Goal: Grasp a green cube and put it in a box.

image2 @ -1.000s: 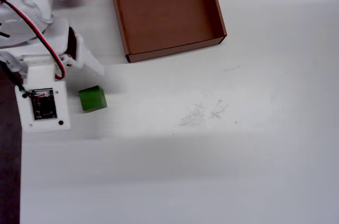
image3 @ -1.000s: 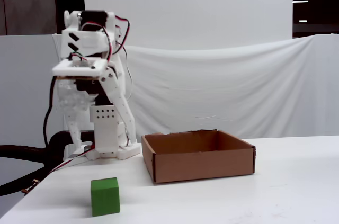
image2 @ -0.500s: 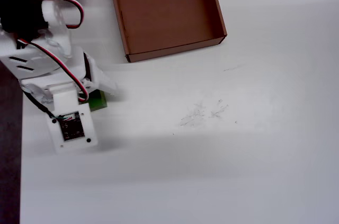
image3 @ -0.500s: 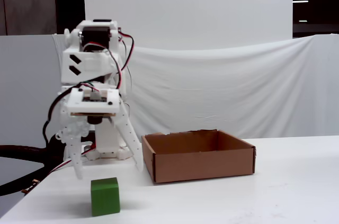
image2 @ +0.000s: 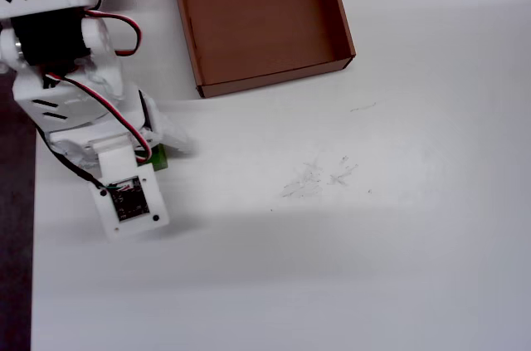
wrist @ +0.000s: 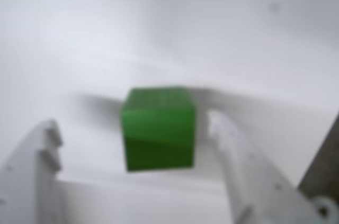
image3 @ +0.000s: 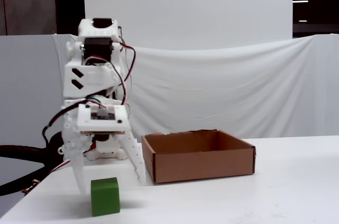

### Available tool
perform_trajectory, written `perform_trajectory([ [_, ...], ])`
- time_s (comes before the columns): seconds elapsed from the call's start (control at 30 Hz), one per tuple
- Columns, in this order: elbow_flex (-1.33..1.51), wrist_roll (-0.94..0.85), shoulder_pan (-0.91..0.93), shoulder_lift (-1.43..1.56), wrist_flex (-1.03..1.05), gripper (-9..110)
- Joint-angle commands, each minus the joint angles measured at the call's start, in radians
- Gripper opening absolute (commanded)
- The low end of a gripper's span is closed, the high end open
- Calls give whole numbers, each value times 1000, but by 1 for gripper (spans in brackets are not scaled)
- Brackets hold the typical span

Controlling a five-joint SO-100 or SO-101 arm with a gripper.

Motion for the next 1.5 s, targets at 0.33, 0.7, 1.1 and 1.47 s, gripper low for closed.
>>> perform_trajectory([
  [0.33, 23, -21, -2, 5, -34, 28],
  [0.7, 57, -21, -11, 3, -63, 24],
  [1.1, 41, -8, -21, 2, -63, 17],
  [1.47, 28, 2, -28, 5, -37, 15],
])
